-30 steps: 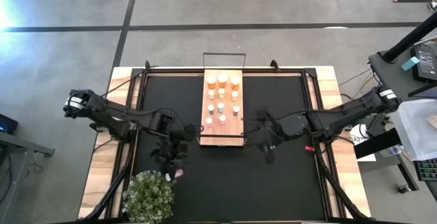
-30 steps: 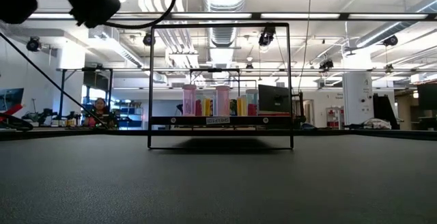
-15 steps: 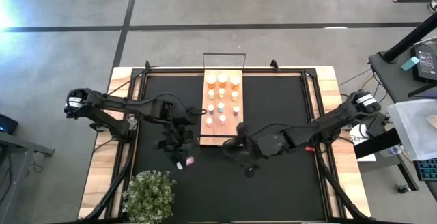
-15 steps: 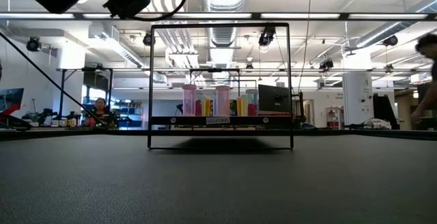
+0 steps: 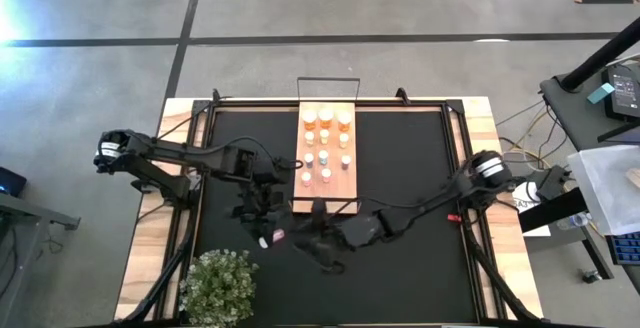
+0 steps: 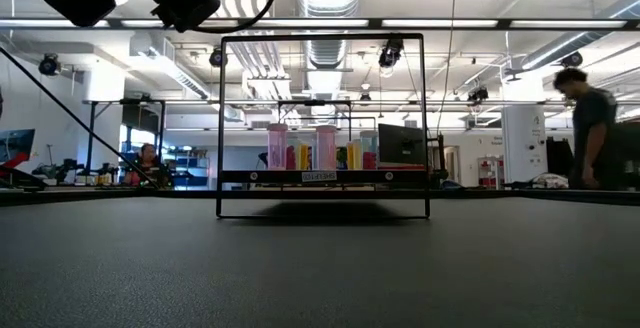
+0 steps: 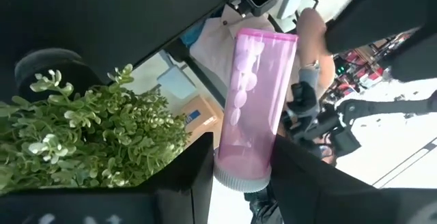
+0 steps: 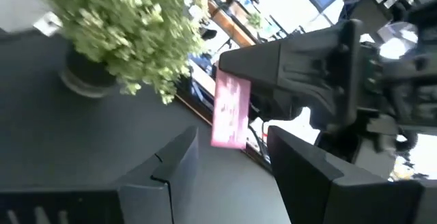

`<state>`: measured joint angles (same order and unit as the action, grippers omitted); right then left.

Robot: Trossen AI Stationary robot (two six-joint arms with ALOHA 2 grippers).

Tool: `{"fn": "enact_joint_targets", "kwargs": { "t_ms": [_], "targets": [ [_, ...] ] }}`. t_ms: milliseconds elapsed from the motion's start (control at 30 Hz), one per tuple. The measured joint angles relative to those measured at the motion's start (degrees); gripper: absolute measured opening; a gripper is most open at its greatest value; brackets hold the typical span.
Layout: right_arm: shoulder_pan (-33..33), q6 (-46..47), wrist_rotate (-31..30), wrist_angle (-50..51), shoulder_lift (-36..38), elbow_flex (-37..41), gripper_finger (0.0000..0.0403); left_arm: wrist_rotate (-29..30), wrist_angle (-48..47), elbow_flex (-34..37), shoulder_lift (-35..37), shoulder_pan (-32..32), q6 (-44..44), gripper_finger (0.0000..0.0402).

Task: Pick and place medicine bottles onto shelf by color
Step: Put the pink medicine bottle on the shelf aligned with the other pink medicine bottles

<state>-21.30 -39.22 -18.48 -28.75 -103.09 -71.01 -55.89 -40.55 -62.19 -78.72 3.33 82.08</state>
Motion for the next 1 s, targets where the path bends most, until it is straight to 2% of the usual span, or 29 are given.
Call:
{"fn": "enact_joint_targets", "kwargs": {
  "t_ms": [167,467,833,1000],
  "targets": [
    [-0.1,-2.0,-6.0,-0.3,-4.5,-4.2,0.0166,2.9,0.0,0.3,0.0,0.0,-0.1,0.0106],
    [-0.1,-1.9,-7.0,-0.2,-4.9,-4.6,0.0166,9.5,1.1,0.3,0.0,0.0,-1.3,0.0106],
    [-0.1,-0.4,-7.0,-0.3,-4.9,-4.6,0.0166,9.3,1.1,0.4,0.0,-0.4,-2.0,0.0106],
    [0.0,0.7,-3.9,-0.2,-4.9,-4.6,0.0166,8.3,1.0,0.8,0.0,-0.4,-5.6,0.0106]
  ]
}}
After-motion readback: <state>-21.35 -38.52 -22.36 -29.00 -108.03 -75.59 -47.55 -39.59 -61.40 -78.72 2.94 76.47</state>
